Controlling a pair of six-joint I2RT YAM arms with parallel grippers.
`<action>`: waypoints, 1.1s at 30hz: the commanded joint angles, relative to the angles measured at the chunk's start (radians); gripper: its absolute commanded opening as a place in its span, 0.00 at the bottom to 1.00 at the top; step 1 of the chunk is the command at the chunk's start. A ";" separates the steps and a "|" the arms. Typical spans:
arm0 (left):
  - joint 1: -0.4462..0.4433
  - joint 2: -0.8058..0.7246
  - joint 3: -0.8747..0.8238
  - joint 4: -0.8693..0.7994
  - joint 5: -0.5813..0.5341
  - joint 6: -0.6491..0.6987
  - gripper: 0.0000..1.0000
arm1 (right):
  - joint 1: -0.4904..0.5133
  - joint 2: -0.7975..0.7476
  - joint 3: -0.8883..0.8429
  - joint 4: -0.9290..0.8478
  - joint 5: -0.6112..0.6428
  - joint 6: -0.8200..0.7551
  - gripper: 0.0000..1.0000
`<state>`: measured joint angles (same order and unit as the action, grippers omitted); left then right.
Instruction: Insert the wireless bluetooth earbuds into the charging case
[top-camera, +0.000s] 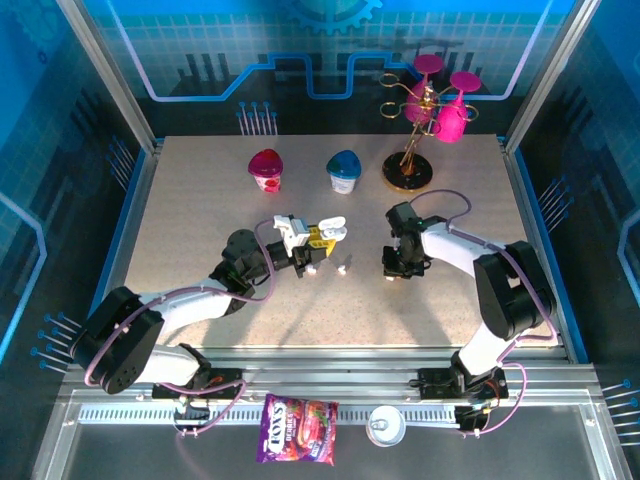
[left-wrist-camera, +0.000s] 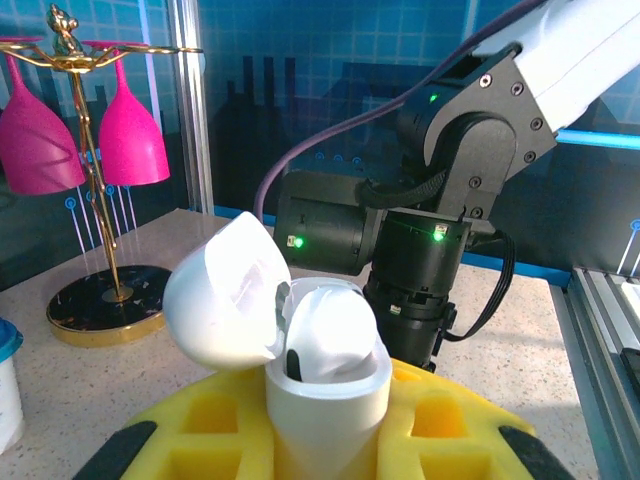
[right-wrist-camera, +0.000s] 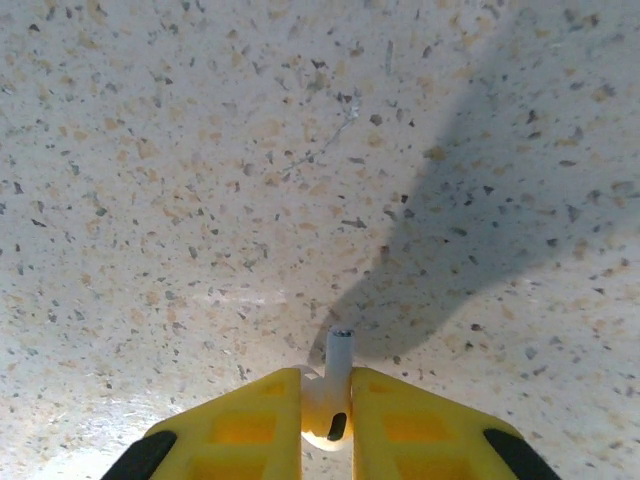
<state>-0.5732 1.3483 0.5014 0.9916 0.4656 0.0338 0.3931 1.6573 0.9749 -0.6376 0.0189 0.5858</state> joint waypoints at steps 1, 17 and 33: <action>0.001 -0.020 -0.011 0.034 0.005 0.023 0.01 | 0.053 0.003 0.065 -0.121 0.147 -0.018 0.15; 0.074 -0.213 -0.090 -0.038 -0.128 0.006 0.02 | 0.237 0.297 0.355 -0.474 0.625 -0.030 0.16; 0.077 -0.321 -0.084 -0.160 -0.147 0.051 0.02 | 0.358 0.431 0.457 -0.522 0.598 -0.055 0.29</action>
<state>-0.5018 1.0386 0.4206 0.8337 0.3298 0.0631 0.7277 2.0689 1.4071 -1.1358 0.6403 0.5381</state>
